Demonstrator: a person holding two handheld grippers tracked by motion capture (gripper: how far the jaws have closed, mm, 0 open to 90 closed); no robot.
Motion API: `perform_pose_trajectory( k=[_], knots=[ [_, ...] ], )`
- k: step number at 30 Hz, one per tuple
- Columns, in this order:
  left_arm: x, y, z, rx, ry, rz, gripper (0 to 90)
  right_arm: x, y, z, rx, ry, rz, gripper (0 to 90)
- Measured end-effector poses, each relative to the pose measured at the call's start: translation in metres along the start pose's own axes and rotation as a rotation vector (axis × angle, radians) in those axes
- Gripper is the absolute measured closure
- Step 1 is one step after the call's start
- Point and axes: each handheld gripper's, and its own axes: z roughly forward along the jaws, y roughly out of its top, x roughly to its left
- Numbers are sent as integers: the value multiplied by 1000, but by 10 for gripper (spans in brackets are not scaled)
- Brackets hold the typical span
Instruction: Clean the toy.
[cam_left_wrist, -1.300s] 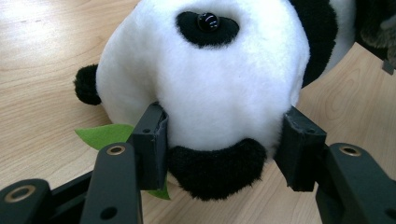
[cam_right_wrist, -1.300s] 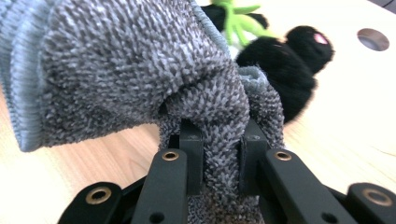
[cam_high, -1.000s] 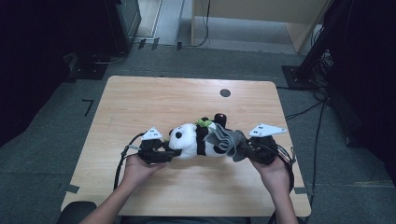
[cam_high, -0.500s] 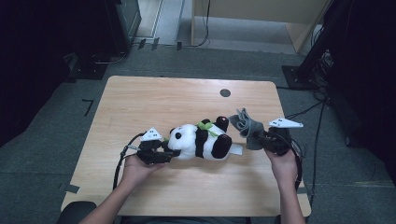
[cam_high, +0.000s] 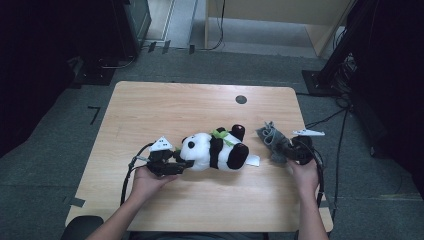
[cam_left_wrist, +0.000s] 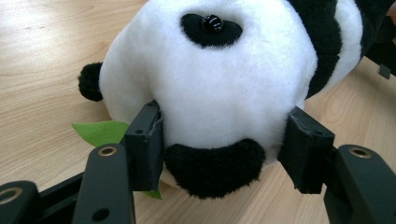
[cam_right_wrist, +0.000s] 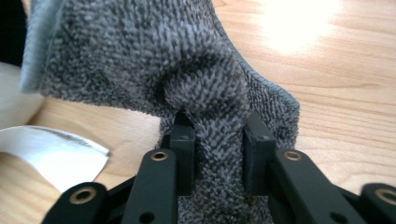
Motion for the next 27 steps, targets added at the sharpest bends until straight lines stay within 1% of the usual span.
perform_pose_trajectory(
  k=[4, 6, 8, 10, 13, 15, 17, 18, 20, 21, 23, 24, 25, 27],
  knots=[
    [0, 0, 0, -3, -1, 0, 379, -4, -1, 12, 24, 14, 20, 671],
    [0, 0, 1, -2, 0, 1, 371, -5, -2, 15, 29, 23, 18, 629],
    [0, 0, 1, -2, 1, 1, 364, -5, -2, 16, 39, 45, 41, 568],
    [0, 0, 1, -3, 2, 1, 357, -6, -2, 15, 27, 67, 52, 501],
    [0, 0, 1, -4, 5, 5, 333, -5, -1, 12, 9, 51, 29, 388],
    [0, 0, 1, -5, 6, 8, 324, -4, 1, 7, 0, 30, 24, 340],
    [0, 0, 1, -6, 8, 11, 314, -1, 2, -2, -43, 35, 21, 293],
    [0, 0, 1, -7, 9, 12, 310, 1, 3, -7, -63, 44, 21, 282],
    [1, 0, 1, -8, 11, 14, 304, 7, 4, -15, -91, 63, 2, 242],
    [1, 0, 1, -8, 12, 14, 302, 12, 4, -18, -101, 75, -6, 222],
    [0, 1, 1, -4, 12, 15, 297, 20, 3, -22, -116, 109, -31, 209],
    [0, 1, 1, -4, 12, 15, 295, 20, 3, -22, -116, 109, -31, 209],
    [1, 2, 1, 2, 13, 17, 293, 29, 3, -25, -133, 118, -56, 204],
    [1, 3, 1, 1, 9, 12, 289, 37, 3, -28, -139, 135, -74, 204]
  ],
)
